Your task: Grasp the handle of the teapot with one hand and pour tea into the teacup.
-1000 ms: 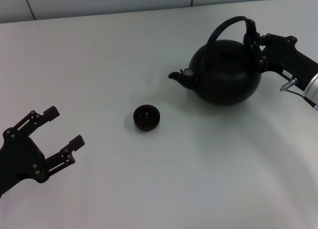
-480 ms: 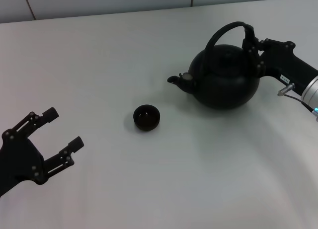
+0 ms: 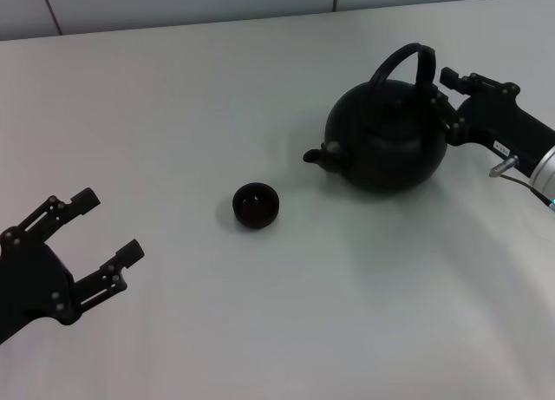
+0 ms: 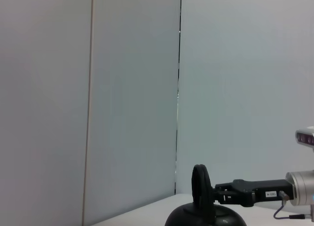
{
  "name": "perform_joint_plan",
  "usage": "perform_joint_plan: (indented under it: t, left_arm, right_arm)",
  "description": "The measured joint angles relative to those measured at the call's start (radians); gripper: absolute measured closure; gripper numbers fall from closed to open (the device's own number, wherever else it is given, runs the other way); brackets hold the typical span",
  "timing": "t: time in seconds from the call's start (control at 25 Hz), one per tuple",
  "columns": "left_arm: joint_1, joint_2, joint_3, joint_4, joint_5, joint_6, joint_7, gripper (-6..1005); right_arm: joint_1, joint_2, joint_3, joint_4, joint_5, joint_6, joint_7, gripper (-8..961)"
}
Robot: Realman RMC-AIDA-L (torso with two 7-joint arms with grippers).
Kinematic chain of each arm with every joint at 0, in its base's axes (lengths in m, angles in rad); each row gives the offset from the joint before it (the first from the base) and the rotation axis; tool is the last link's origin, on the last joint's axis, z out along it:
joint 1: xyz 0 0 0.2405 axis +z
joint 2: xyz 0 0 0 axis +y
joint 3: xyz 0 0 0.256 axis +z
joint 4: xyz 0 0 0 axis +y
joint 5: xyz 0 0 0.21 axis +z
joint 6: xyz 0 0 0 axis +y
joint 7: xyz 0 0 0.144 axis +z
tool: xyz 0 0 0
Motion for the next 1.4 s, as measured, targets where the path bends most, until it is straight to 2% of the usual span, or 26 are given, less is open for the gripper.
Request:
perform_joint_plan:
  t: [0.4, 0.68, 0.88, 1.0, 1.04, 1.12, 1.16, 1.2, 1.24, 1.28, 1.32, 1.36, 1.4]
  left_arm:
    - [0.0, 0.0, 0.0, 0.001, -0.001, 0.004, 0.0, 169]
    - [-0.007, -0.002, 0.002, -0.006, 0.002, -0.017, 0.009, 169]
    - [-0.012, -0.002, 0.004, -0.007, 0.003, -0.021, 0.004, 169]
    - [-0.029, 0.001, 0.008, 0.004, 0.006, -0.023, -0.01, 169]
    - [-0.039, 0.004, 0.015, 0.014, 0.009, -0.024, -0.027, 169]
    - [-0.068, 0.015, 0.051, 0.051, 0.02, -0.025, -0.092, 169]
    - [-0.098, 0.029, 0.1, 0.096, 0.031, -0.028, -0.166, 169]
    - [-0.098, 0.029, 0.1, 0.096, 0.031, -0.028, -0.166, 169]
    - [-0.138, 0.051, 0.158, 0.138, 0.045, -0.034, -0.255, 169]
    - [-0.138, 0.051, 0.158, 0.138, 0.045, -0.034, -0.255, 169]
    - [-0.16, 0.065, 0.18, 0.151, 0.055, -0.034, -0.299, 169]
    - [-0.196, 0.089, 0.212, 0.171, 0.074, -0.034, -0.369, 169]
    - [-0.196, 0.089, 0.212, 0.171, 0.074, -0.034, -0.369, 169]
  right_arm:
    - [-0.044, 0.0, 0.017, -0.002, 0.025, -0.065, 0.003, 506]
    - [-0.186, 0.002, 0.183, 0.045, 0.029, -0.242, -0.002, 294]
    - [-0.211, 0.001, 0.2, 0.058, 0.028, -0.27, -0.003, 294]
    - [-0.221, -0.006, 0.194, 0.041, -0.013, -0.334, 0.012, 294]
    - [-0.227, -0.01, 0.193, -0.01, -0.091, -0.397, 0.054, 294]
    - [-0.23, -0.011, 0.193, -0.06, -0.154, -0.438, 0.093, 294]
    - [-0.226, -0.012, 0.193, -0.17, -0.29, -0.513, 0.178, 293]
    - [-0.226, -0.012, 0.193, -0.17, -0.29, -0.513, 0.178, 293]
    - [-0.207, -0.014, 0.193, -0.273, -0.419, -0.583, 0.263, 293]
    - [-0.207, -0.014, 0.193, -0.273, -0.419, -0.583, 0.263, 293]
    - [-0.192, -0.016, 0.193, -0.333, -0.477, -0.612, 0.306, 293]
    - [-0.163, -0.017, 0.194, -0.43, -0.572, -0.648, 0.379, 293]
    - [-0.163, -0.017, 0.194, -0.43, -0.572, -0.648, 0.379, 293]
